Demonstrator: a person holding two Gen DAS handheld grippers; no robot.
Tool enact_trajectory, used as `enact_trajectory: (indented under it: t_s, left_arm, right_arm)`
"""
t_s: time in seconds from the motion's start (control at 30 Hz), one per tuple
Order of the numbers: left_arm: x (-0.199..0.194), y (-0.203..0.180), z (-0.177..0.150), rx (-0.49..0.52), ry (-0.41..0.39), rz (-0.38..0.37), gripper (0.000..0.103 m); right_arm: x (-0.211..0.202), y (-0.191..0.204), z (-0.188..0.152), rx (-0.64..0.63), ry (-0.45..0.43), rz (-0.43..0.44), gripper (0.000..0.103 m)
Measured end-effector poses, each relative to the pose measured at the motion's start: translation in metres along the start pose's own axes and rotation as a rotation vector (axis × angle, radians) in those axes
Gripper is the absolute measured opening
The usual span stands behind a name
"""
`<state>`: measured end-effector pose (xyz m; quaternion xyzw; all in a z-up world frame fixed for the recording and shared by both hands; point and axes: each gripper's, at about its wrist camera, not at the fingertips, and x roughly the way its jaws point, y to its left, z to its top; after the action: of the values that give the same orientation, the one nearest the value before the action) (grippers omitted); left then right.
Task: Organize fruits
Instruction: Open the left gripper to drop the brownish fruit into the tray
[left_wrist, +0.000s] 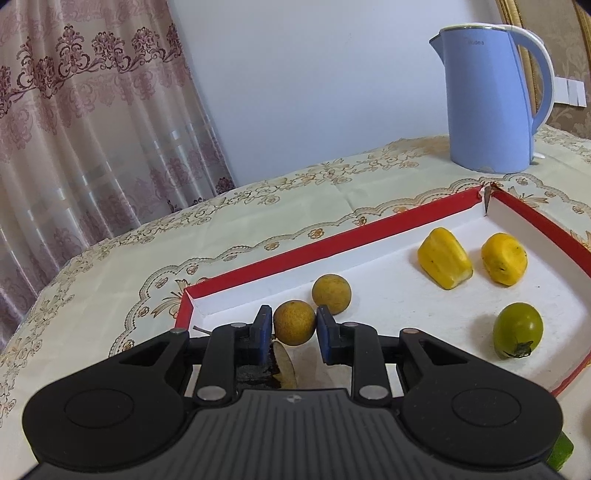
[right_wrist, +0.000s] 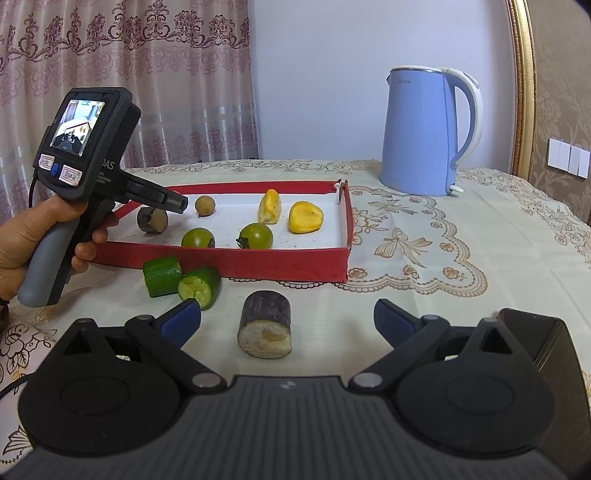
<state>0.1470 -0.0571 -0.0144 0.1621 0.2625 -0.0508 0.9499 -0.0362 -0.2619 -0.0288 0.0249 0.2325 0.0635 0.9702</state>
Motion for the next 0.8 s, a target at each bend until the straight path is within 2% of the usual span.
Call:
enact_trajectory:
  t_s: [0.47, 0.6, 0.73, 0.8]
  left_arm:
    - [0.008, 0.008, -0.002, -0.042, 0.042, 0.002, 0.027]
    - [0.008, 0.01, -0.002, -0.049, 0.04, 0.017, 0.036]
    - [0.004, 0.013, -0.001, -0.051, 0.024, 0.037, 0.061]
    - [0.0, 0.013, -0.001, -0.046, 0.006, 0.051, 0.064]
  right_arm:
    - [-0.001, 0.005, 0.001, -0.035, -0.006, -0.016, 0.1]
    - [-0.002, 0.008, 0.0, -0.05, -0.008, -0.022, 0.1]
    - [-0.001, 0.009, 0.0, -0.062, -0.007, -0.026, 0.1]
    - [-0.001, 0.01, 0.0, -0.066, -0.008, -0.026, 0.1]
